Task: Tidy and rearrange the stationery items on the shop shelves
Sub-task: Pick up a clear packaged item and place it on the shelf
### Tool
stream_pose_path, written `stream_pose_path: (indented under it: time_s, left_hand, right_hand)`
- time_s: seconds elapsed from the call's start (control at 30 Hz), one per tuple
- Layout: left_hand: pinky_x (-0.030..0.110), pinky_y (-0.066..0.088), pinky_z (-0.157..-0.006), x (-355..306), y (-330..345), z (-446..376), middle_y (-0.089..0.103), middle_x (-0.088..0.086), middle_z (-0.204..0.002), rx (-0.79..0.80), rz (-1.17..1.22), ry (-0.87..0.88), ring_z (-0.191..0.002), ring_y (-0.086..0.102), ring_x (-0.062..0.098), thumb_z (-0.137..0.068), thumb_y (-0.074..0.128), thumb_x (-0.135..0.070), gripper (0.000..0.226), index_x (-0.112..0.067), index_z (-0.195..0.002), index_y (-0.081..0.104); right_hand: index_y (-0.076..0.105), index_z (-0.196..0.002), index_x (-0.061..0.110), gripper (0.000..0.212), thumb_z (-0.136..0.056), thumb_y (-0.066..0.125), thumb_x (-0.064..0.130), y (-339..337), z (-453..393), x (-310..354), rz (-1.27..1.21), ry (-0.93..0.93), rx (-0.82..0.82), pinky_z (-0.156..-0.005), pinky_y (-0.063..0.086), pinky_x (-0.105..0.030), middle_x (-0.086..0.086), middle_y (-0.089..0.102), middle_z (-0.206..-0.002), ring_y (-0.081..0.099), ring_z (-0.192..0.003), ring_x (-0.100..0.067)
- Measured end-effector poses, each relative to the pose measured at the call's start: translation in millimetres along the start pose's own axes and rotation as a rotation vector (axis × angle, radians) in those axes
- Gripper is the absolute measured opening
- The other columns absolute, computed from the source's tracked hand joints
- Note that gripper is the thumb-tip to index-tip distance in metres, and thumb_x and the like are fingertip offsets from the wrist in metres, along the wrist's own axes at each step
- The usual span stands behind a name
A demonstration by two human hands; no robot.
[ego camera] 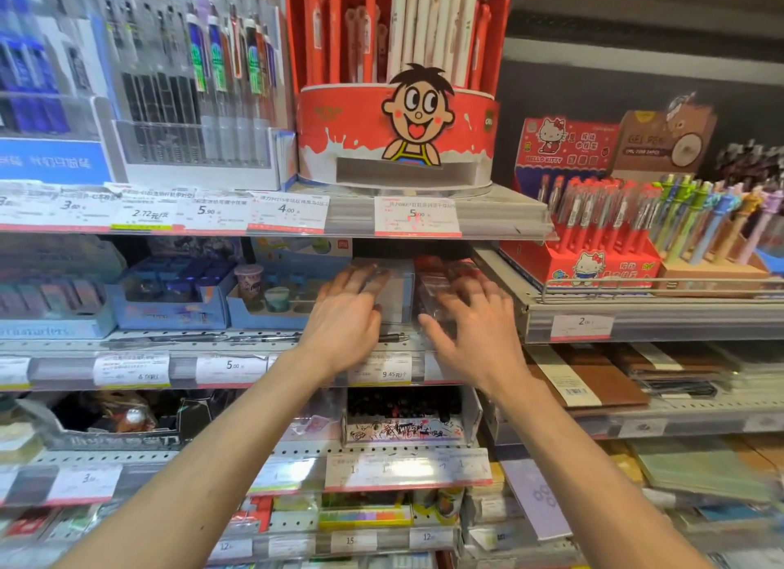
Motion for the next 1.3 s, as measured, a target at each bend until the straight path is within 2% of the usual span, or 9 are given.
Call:
stream_pose_path:
  time_s: [0.13,0.27,0.5,0.67,0.8,0.97,1.1,1.2,1.3]
  left_hand:
    - [0.046,0.022,-0.119,2,2,0,0.030,0.001,-0.159,-0.014,0.011,0.014,-0.148,0.019,0.026,-0.093,0.044,-0.017,0.060,-0.023,-0.152,0.032]
    - [0.050,0.025,-0.118,4,4,0,0.031,0.001,-0.158,-0.007,0.029,0.009,-0.148,0.019,0.026,-0.092,0.043,-0.016,0.060,-0.023,-0.151,0.033]
    - [0.051,0.026,-0.117,3,5,1,0.032,0.002,-0.158,-0.034,0.065,0.021,-0.148,0.020,0.026,-0.092,0.044,-0.014,0.059,-0.021,-0.150,0.036]
    - [0.048,0.025,-0.120,6,3,6,0.031,0.005,-0.159,-0.106,0.164,0.041,-0.148,0.023,0.029,-0.093,0.048,-0.014,0.055,-0.022,-0.147,0.043]
    - [0.045,0.029,-0.116,15,-6,30,0.039,0.004,-0.153,-0.188,0.305,-0.012,-0.142,0.031,0.024,-0.095,0.050,-0.028,0.048,-0.020,-0.143,0.048]
    - [0.029,0.032,-0.112,31,-20,86,0.047,-0.005,-0.139,-0.264,0.449,-0.056,-0.133,0.040,0.010,-0.096,0.052,-0.028,0.043,-0.021,-0.139,0.050]
    - [0.018,0.040,-0.097,57,-16,137,0.053,-0.012,-0.126,-0.275,0.553,-0.168,-0.115,0.054,0.004,-0.098,0.059,-0.024,0.036,-0.025,-0.133,0.054]
    - [0.007,0.037,-0.091,81,2,171,0.055,-0.011,-0.118,-0.221,0.609,-0.253,-0.107,0.056,-0.001,-0.096,0.060,-0.024,0.034,-0.025,-0.130,0.056]
    - [0.002,0.035,-0.087,99,23,201,0.057,-0.011,-0.117,-0.168,0.646,-0.351,-0.107,0.054,-0.006,-0.096,0.060,-0.024,0.032,-0.025,-0.128,0.058]
  right_hand:
    - [0.063,-0.130,0.027,0.056,-0.094,0.033,0.056,2,-7,-4,-0.050,-0.012,0.060,-0.119,0.022,-0.049,-0.004,0.053,-0.144,0.040,-0.139,-0.028]
    - [0.056,-0.137,0.026,0.047,-0.100,0.038,0.050,8,-11,-3,-0.044,0.022,0.106,-0.116,0.026,-0.047,-0.003,0.055,-0.143,0.043,-0.136,-0.027]
    - [0.062,-0.131,0.026,0.051,-0.098,0.038,0.056,15,-16,0,-0.026,0.066,0.071,-0.113,0.031,-0.049,-0.004,0.058,-0.138,0.044,-0.134,-0.028]
    - [0.059,-0.133,0.023,0.052,-0.096,0.042,0.057,9,-11,-1,-0.133,0.054,0.030,-0.114,0.031,-0.050,-0.004,0.057,-0.139,0.044,-0.133,-0.028]
    - [0.057,-0.134,0.018,0.049,-0.098,0.049,0.051,-5,11,4,-0.297,0.042,-0.053,-0.107,0.037,-0.041,-0.002,0.057,-0.135,0.047,-0.128,-0.022]
    - [0.052,-0.136,0.025,0.044,-0.098,0.051,0.047,-9,61,27,-0.556,0.089,-0.053,-0.100,0.040,-0.027,0.011,0.056,-0.129,0.049,-0.121,-0.005]
    - [0.053,-0.134,0.030,0.045,-0.095,0.053,0.050,17,109,52,-0.644,0.181,0.065,-0.088,0.044,-0.022,0.018,0.057,-0.119,0.055,-0.106,0.002]
    - [0.054,-0.132,0.033,0.048,-0.090,0.050,0.056,46,140,70,-0.697,0.277,0.161,-0.081,0.042,-0.008,0.020,0.059,-0.114,0.057,-0.100,0.004]
    - [0.056,-0.129,0.032,0.042,-0.093,0.053,0.053,69,162,84,-0.712,0.314,0.233,-0.076,0.052,-0.017,0.017,0.062,-0.107,0.060,-0.091,0.002]
Point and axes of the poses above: each hand's wrist, its own z-axis away from the middle knuckle, its own y-axis out of the palm, x = y × z, the point moved 5 cm from there along -z, towards the middle knuckle
